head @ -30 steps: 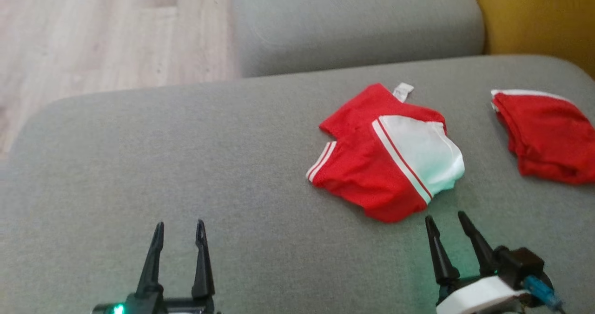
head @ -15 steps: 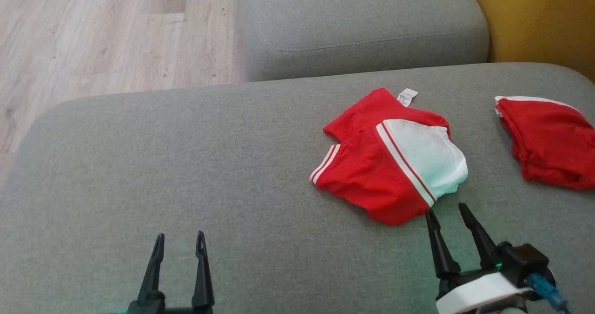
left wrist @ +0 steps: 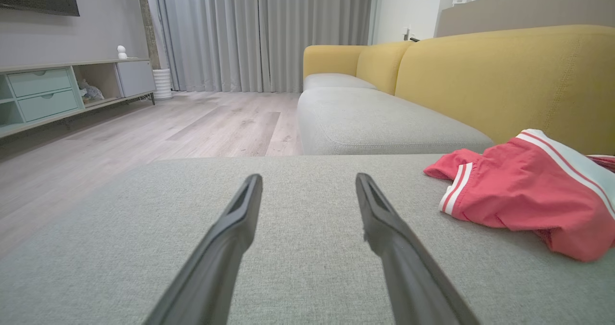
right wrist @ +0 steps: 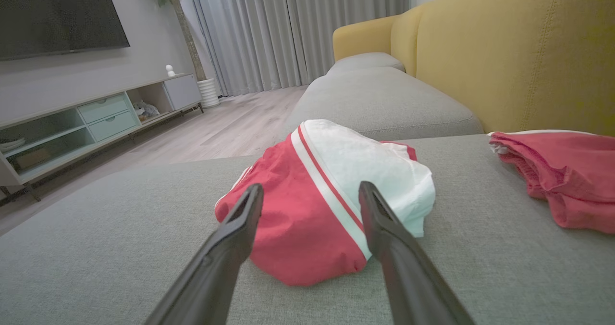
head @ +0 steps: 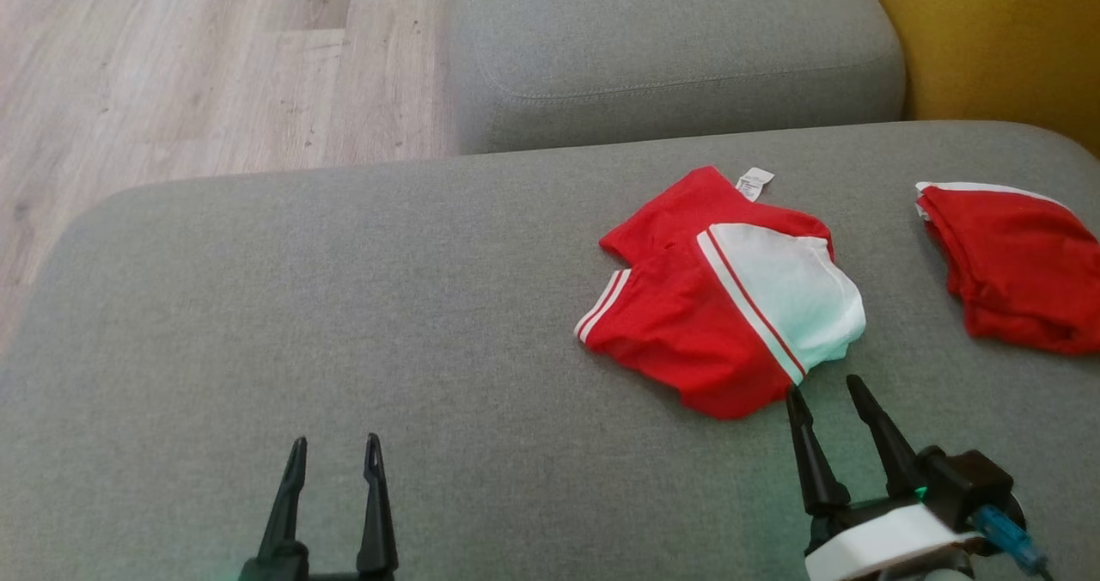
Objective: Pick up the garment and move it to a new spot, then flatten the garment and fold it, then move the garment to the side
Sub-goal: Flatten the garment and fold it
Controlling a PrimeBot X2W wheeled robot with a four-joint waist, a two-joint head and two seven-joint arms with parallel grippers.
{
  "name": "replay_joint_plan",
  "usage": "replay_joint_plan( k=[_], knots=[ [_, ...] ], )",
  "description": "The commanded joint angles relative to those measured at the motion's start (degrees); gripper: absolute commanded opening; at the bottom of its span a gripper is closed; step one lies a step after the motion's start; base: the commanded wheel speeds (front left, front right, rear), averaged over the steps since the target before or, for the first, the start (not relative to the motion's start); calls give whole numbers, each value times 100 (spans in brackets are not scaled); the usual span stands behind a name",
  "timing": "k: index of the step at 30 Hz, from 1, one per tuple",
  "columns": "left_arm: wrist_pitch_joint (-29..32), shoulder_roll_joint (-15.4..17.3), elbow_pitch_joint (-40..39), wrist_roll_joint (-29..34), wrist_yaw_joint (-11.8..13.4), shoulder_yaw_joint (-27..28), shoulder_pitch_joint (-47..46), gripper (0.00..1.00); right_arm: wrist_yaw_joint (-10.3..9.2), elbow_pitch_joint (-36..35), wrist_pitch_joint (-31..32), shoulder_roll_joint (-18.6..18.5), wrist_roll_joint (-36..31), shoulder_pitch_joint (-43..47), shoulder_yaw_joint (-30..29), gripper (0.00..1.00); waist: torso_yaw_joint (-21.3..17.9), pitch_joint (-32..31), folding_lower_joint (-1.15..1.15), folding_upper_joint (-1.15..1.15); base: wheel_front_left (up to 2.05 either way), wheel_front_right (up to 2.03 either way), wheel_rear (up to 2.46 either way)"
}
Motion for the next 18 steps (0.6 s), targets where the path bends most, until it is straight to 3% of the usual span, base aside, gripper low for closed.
replay_joint_plan(
  k=[1, 8, 18],
  knots=[
    [-54, -26, -144, 1, 28, 153, -189, 100, -4, -176, -33, -57, -51, -227, 138, 100, -2, 3, 0, 0, 0, 0, 0],
    [-54, -26, -84, -27, -44, 20, -260, 100, -4, -200, -33, -93, -51, -292, 242, 100, -162, 109, 0, 0, 0, 0, 0],
    [-54, -26, 451, 23, -460, -374, -1392, 100, -4, -373, -33, -179, -31, -586, 474, 100, -1028, 663, 0, 0, 0, 0, 0]
  ],
)
